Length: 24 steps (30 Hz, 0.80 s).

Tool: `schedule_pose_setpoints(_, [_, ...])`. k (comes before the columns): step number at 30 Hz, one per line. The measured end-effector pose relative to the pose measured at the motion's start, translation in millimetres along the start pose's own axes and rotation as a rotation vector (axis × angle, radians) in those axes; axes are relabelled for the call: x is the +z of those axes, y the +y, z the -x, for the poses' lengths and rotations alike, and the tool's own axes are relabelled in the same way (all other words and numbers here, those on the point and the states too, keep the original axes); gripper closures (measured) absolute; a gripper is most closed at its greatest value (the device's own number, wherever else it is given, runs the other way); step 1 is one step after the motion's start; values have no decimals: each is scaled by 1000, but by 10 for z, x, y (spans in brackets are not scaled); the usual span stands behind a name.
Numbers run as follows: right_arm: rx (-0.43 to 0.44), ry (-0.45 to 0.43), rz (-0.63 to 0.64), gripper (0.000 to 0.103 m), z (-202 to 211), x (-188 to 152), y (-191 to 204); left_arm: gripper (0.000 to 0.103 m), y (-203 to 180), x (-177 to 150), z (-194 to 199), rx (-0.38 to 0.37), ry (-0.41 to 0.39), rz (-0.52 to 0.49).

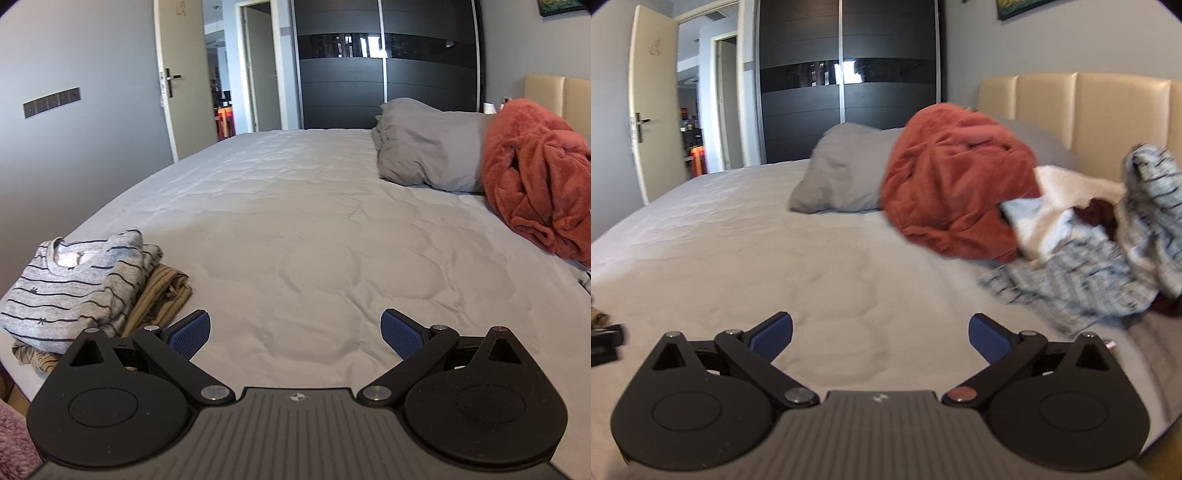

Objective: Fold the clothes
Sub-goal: 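Reach the right tool into the clothes pile and grasp the grey striped garment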

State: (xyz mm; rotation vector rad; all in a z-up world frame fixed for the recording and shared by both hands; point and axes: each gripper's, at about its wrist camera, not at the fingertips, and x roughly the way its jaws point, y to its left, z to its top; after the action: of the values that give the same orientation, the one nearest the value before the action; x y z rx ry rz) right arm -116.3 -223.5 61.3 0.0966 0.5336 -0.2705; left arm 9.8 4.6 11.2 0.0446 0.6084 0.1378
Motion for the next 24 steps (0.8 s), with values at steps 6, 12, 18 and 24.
schedule_pose_setpoints(6, [-118, -29, -32, 1, -16, 258, -558, 2, -16, 57, -18, 0, -2, 14])
schedule_pose_setpoints(12, [-281, -74, 14, 2, -107, 533, -1214, 2, -76, 35, -77, 5, 15, -2])
schedule_pose_setpoints(18, [-443, -92, 47, 5, -359, 807, -1915, 2, -132, 23, -131, 17, 21, -28])
schedule_pose_setpoints(24, [-560, -79, 81, 5, -681, 1079, -2444, 2, -187, 16, -240, 40, 47, -58])
